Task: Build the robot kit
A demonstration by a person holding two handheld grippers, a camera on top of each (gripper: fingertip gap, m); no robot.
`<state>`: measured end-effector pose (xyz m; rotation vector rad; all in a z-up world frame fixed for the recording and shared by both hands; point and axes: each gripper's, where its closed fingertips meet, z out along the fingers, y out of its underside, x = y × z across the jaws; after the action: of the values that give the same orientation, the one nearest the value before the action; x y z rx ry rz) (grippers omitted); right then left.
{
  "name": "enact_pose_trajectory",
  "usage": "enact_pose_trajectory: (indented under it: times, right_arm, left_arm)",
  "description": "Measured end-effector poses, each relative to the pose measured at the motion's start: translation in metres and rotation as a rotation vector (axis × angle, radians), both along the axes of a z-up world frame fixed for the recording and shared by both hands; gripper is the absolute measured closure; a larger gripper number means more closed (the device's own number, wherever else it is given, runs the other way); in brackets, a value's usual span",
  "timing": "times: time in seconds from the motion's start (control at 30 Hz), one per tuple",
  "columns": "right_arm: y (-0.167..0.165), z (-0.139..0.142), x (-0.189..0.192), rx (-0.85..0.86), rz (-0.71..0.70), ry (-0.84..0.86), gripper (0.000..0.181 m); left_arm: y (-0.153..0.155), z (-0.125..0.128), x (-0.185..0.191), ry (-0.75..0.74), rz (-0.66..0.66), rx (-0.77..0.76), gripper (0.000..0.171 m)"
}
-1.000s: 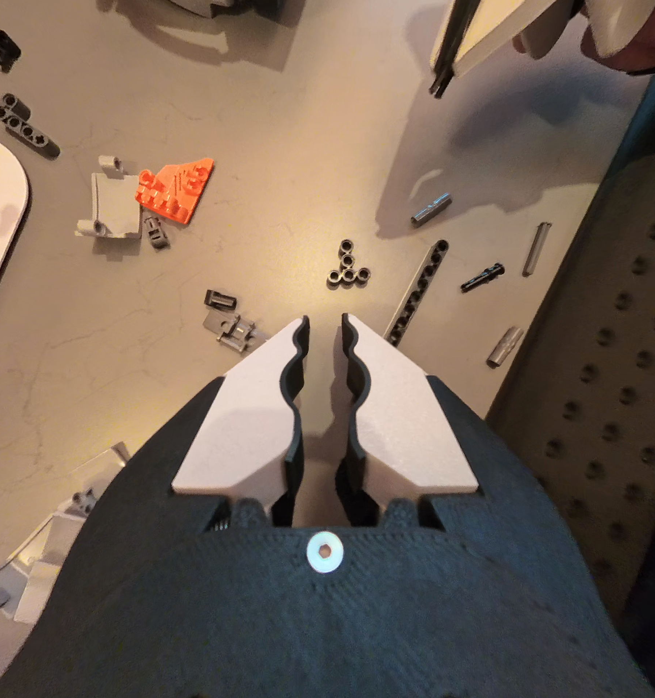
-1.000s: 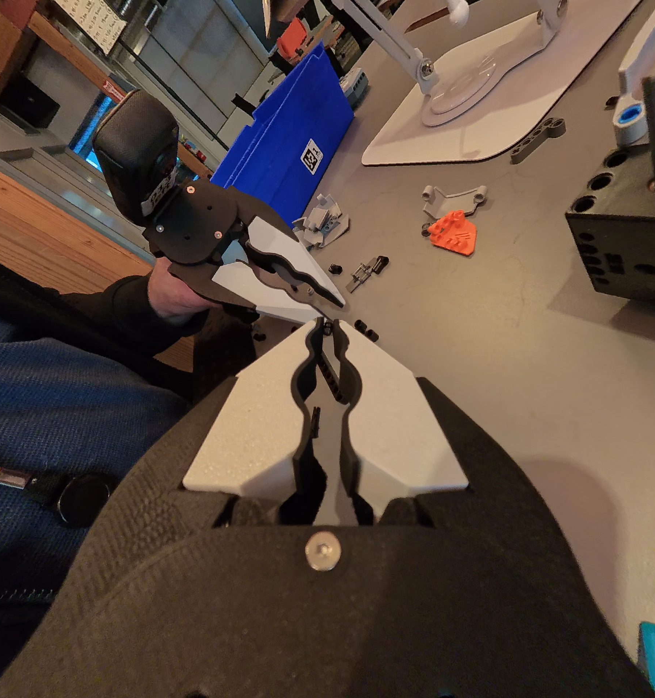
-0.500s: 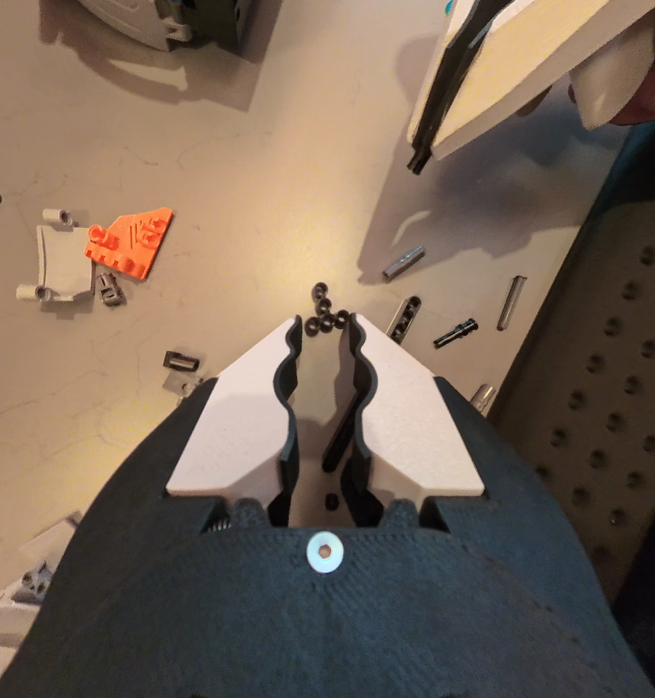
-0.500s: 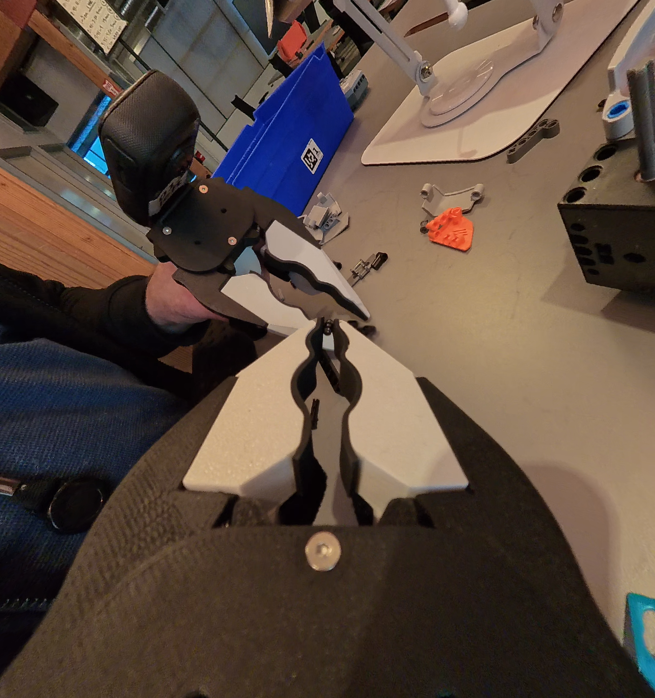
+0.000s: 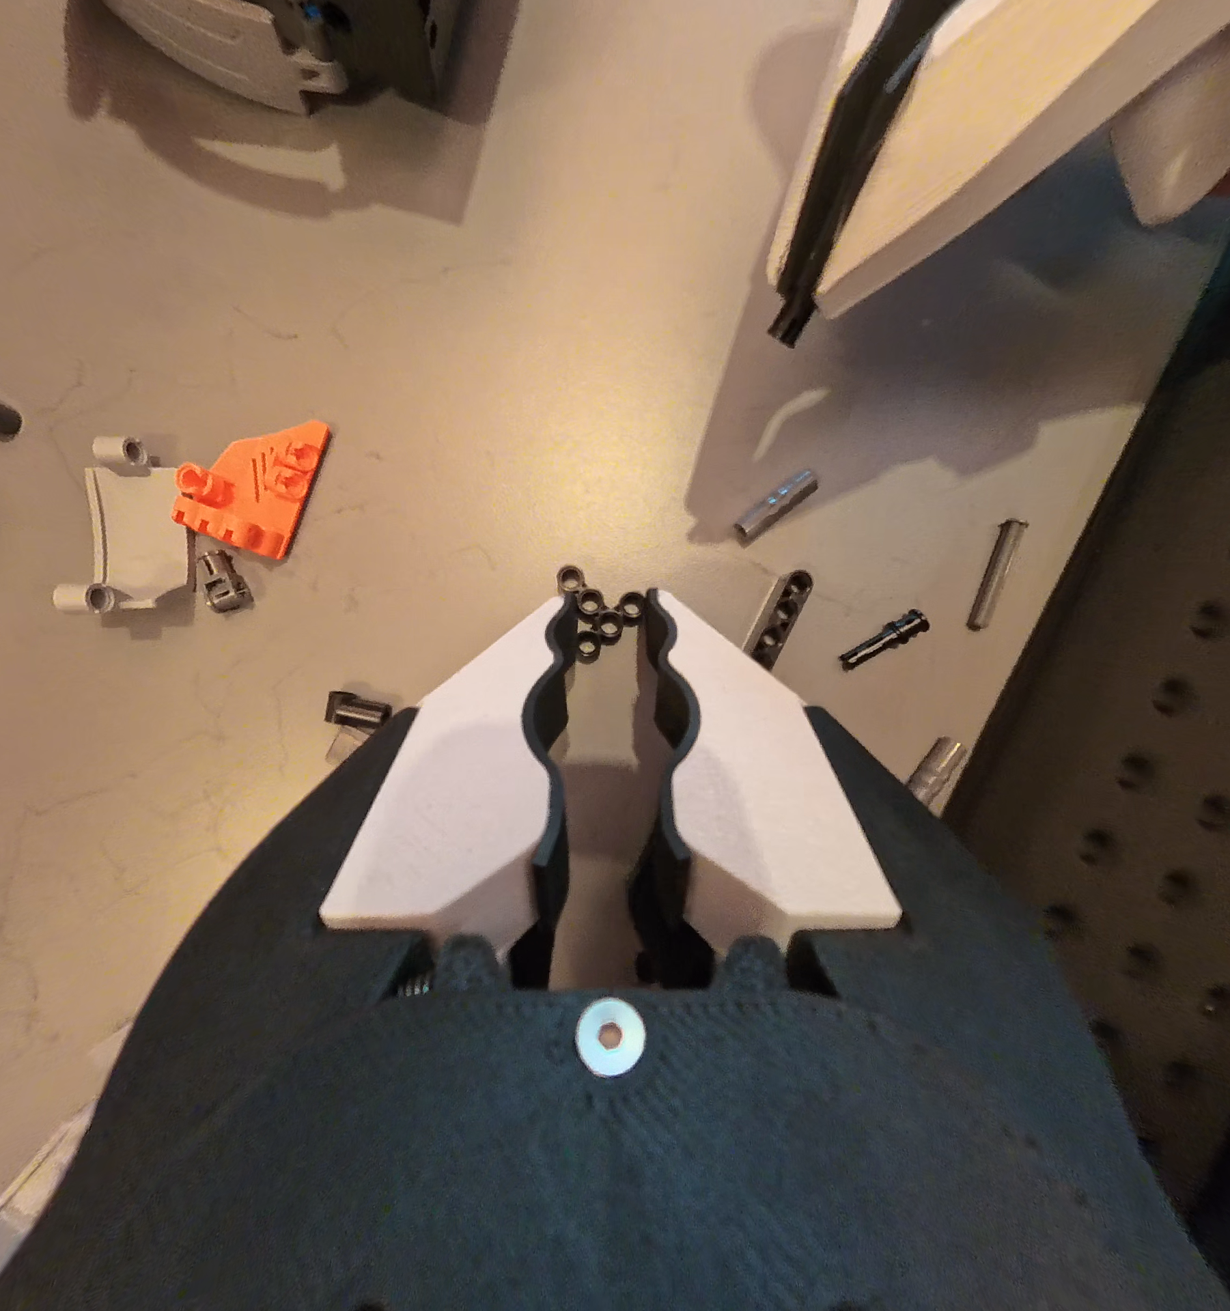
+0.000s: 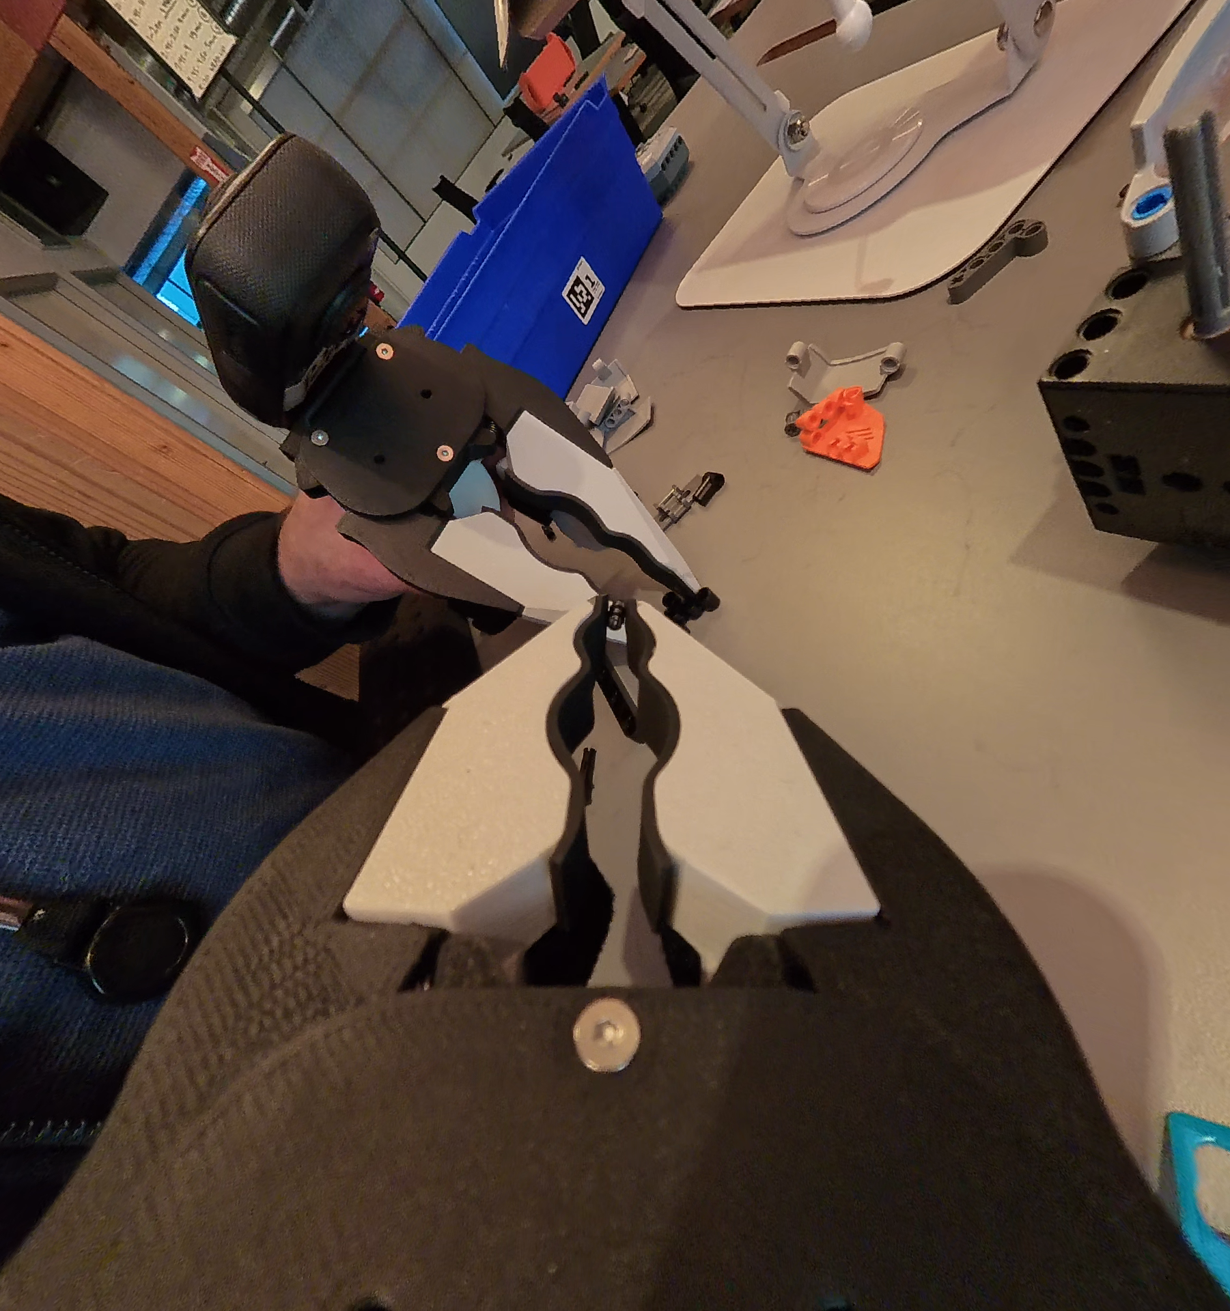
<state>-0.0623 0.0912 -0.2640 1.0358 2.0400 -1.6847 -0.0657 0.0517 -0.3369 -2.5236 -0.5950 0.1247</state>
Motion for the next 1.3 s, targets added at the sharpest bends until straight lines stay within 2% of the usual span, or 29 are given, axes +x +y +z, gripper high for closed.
enact_pose_trajectory:
  times: [0.33, 0.43, 0.7, 0.87, 1.03, 1.3]
  right_arm:
    - [0.000, -0.001, -0.001, 0.002, 0.000, -0.001, 0.179]
    - [-0.001, -0.001, -0.001, 0.007, 0.000, 0.002, 0.179]
    - [-0.003, -0.002, -0.003, 0.014, 0.003, 0.006, 0.179]
    - [-0.005, -0.002, -0.004, 0.015, 0.007, 0.008, 0.179]
    - [-0.005, -0.002, -0.005, 0.015, 0.003, 0.009, 0.179]
    - [0.001, 0.000, -0.008, 0.020, -0.011, 0.024, 0.180]
  left_arm:
    - [-0.019, -0.001, 0.005, 0.028, -0.198, -0.055, 0.154]
    - [-0.027, 0.002, 0.000, 0.061, -0.197, -0.073, 0.146]
    - [-0.037, 0.000, -0.002, 0.051, -0.089, -0.052, 0.149]
    - [-0.036, 0.000, -0.012, 0.086, -0.079, -0.061, 0.155]
    - [-0.036, 0.001, -0.022, 0.112, -0.045, -0.050, 0.153]
    - [-0.047, 0.016, -0.012, 0.005, 0.071, 0.068, 0.146]
